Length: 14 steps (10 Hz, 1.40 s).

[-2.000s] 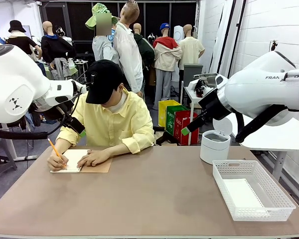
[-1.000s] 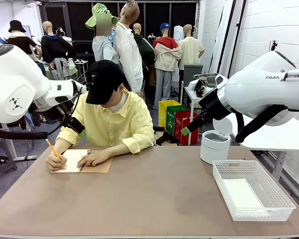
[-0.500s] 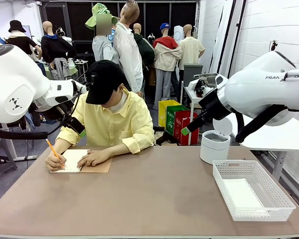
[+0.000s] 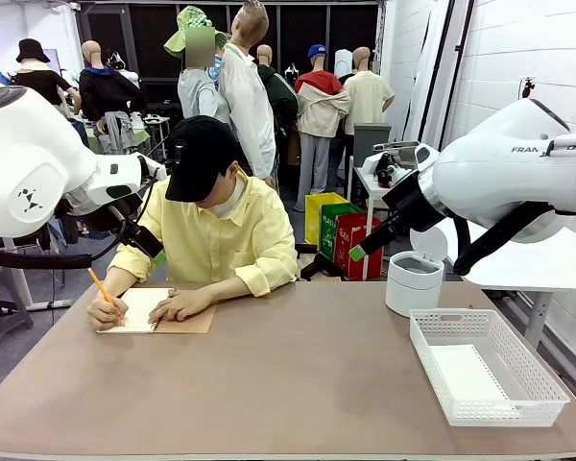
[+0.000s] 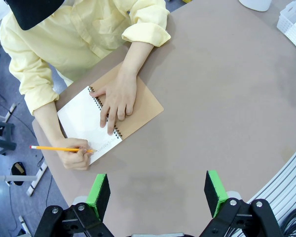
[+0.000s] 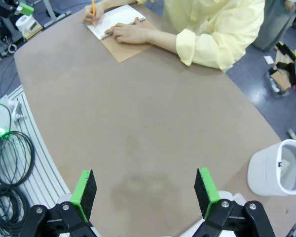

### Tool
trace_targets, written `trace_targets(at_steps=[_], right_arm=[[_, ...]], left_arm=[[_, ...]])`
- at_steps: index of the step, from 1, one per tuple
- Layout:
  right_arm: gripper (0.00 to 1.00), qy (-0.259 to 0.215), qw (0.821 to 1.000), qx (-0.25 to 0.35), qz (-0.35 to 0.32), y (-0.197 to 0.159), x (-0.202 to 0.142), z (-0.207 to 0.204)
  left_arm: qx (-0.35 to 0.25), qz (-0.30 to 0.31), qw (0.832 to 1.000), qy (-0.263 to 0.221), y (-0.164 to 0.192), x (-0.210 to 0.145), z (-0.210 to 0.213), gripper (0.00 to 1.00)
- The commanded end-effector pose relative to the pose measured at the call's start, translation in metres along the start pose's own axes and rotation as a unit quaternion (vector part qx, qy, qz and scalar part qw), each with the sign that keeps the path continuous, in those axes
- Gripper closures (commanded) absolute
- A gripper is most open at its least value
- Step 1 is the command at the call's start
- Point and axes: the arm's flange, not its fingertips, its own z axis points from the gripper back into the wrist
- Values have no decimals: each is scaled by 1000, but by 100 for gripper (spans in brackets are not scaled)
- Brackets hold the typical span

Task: Sort the paper based on its condition.
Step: If a person hands you a paper, place it in the Organizing basket , and if it's crumpled, put it in the Trash can.

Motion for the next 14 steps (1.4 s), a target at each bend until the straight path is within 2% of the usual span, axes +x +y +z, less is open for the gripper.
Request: trace_targets(at_steps=[1, 14], right_arm=[[0, 1, 1000, 0, 0, 0, 0, -1], [0, 1, 1000, 0, 0, 0, 0, -1]], left_arm=[[0, 0, 1000, -1, 1, 0, 1, 0], [0, 0, 1000, -1, 1, 0, 1, 0]])
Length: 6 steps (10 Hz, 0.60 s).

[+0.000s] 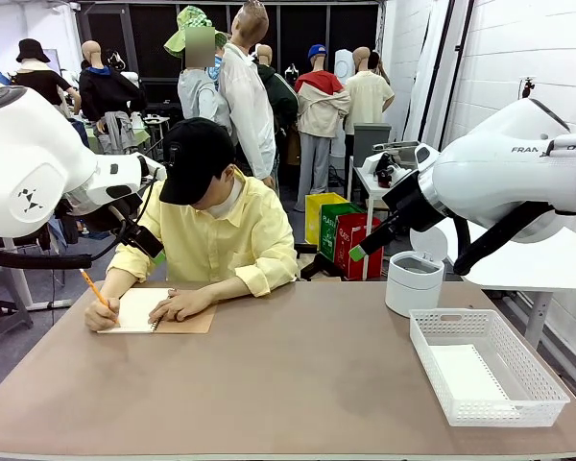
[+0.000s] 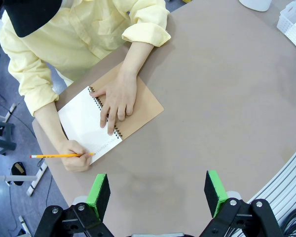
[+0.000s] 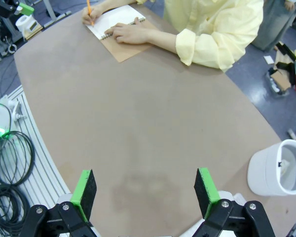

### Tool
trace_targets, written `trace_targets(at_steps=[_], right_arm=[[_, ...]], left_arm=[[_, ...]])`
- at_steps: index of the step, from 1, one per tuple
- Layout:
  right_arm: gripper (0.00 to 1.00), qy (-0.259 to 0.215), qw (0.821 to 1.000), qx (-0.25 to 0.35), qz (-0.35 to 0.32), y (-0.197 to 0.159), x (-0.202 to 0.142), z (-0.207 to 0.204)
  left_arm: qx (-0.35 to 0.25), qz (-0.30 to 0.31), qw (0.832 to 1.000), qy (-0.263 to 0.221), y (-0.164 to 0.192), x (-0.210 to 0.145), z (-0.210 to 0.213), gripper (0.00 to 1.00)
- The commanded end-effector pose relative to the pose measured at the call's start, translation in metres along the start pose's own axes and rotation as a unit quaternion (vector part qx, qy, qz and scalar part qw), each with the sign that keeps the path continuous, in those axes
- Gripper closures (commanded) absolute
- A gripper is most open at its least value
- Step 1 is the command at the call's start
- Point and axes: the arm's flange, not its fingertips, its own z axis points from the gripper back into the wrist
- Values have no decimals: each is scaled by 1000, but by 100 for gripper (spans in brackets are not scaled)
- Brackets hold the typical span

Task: Sort the paper based on its condition.
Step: If a person hands you a paper, place it in the Organizing basket , and if it's crumpled, put it in the Trash can.

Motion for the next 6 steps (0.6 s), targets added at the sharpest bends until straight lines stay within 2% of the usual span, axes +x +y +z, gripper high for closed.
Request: trace_targets(at_steps=[1, 6], right_arm=[[0, 1, 1000, 0, 0, 0, 0, -1], [0, 1, 1000, 0, 0, 0, 0, -1]], left_arm=[[0, 0, 1000, -1, 1, 0, 1, 0], [0, 0, 1000, -1, 1, 0, 1, 0]])
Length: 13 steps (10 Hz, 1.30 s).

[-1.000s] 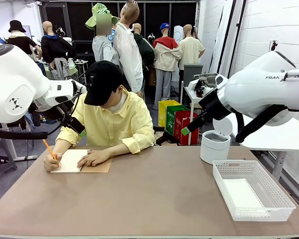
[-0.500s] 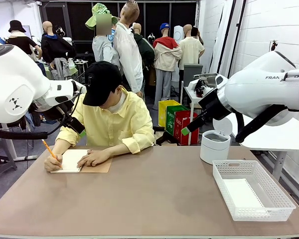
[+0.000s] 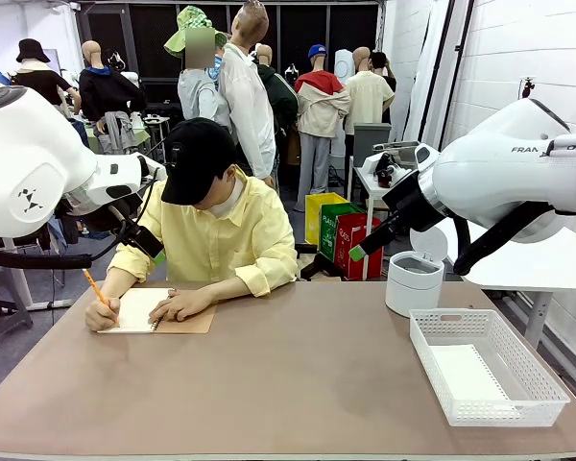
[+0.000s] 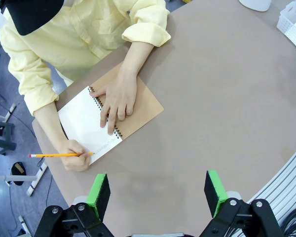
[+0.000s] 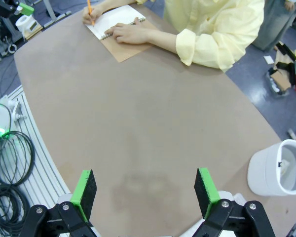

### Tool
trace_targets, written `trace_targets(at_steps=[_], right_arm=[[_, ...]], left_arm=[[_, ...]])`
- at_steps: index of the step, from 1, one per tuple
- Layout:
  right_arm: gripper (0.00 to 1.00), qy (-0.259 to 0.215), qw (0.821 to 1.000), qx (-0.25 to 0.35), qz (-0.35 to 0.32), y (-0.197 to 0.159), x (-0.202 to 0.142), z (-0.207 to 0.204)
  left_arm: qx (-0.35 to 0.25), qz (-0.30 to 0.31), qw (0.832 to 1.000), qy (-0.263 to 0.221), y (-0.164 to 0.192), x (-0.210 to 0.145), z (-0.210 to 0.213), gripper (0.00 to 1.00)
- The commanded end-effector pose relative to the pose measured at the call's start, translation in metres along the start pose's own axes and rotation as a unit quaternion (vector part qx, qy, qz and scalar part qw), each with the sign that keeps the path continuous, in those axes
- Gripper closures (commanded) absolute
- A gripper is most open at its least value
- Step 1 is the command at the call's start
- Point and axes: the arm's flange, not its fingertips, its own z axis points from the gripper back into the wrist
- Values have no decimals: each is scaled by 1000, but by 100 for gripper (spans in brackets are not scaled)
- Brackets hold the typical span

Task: Sort the paper based on its condition.
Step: If a person hands you a paper, place it in the Organizing basket , and if it's crumpled, put it in the Trash can.

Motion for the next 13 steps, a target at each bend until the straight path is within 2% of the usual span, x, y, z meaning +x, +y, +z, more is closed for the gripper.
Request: trace_targets(at_steps=[1, 13], right_arm=[[0, 1, 1000, 0, 0, 0, 0, -1], [0, 1, 1000, 0, 0, 0, 0, -1]], left_arm=[[0, 0, 1000, -1, 1, 0, 1, 0], [0, 0, 1000, -1, 1, 0, 1, 0]])
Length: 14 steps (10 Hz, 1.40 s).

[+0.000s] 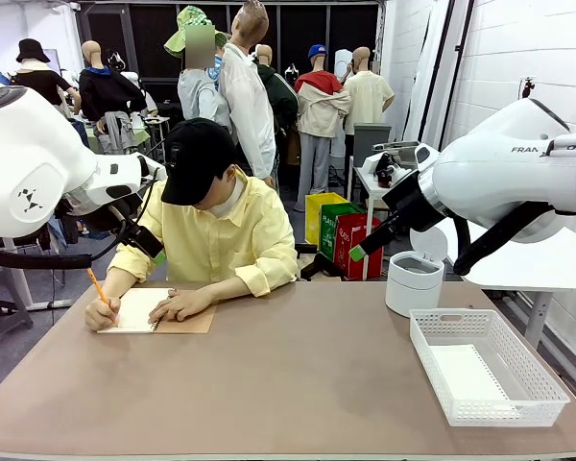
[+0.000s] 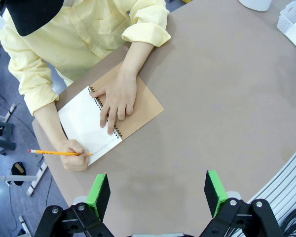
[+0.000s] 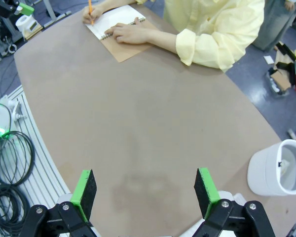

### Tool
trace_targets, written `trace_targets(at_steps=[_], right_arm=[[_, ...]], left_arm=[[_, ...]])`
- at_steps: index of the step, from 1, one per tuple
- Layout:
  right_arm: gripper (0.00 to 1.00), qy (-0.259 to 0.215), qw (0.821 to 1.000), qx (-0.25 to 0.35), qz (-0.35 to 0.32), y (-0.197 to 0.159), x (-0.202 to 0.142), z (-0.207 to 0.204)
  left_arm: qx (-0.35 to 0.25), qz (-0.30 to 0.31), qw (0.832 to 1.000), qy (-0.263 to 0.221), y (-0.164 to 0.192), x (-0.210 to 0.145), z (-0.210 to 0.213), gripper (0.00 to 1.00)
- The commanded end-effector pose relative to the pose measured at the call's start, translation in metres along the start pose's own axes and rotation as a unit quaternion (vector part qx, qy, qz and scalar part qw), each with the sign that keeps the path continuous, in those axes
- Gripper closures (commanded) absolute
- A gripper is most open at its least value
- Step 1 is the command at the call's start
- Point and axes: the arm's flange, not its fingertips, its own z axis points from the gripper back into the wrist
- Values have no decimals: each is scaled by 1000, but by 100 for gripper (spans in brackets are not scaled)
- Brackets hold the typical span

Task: Sort the paper based on its condition.
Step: If a person hands you a paper, place it in the Organizing basket , and if it's crumpled, put it in the Trash can.

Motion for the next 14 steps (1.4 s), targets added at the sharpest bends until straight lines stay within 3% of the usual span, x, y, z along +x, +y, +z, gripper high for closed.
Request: trace_targets(at_steps=[1, 14], right_arm=[[0, 1, 1000, 0, 0, 0, 0, -1], [0, 1, 1000, 0, 0, 0, 0, -1]], left_arm=[[0, 0, 1000, -1, 1, 0, 1, 0], [0, 0, 1000, -1, 1, 0, 1, 0]])
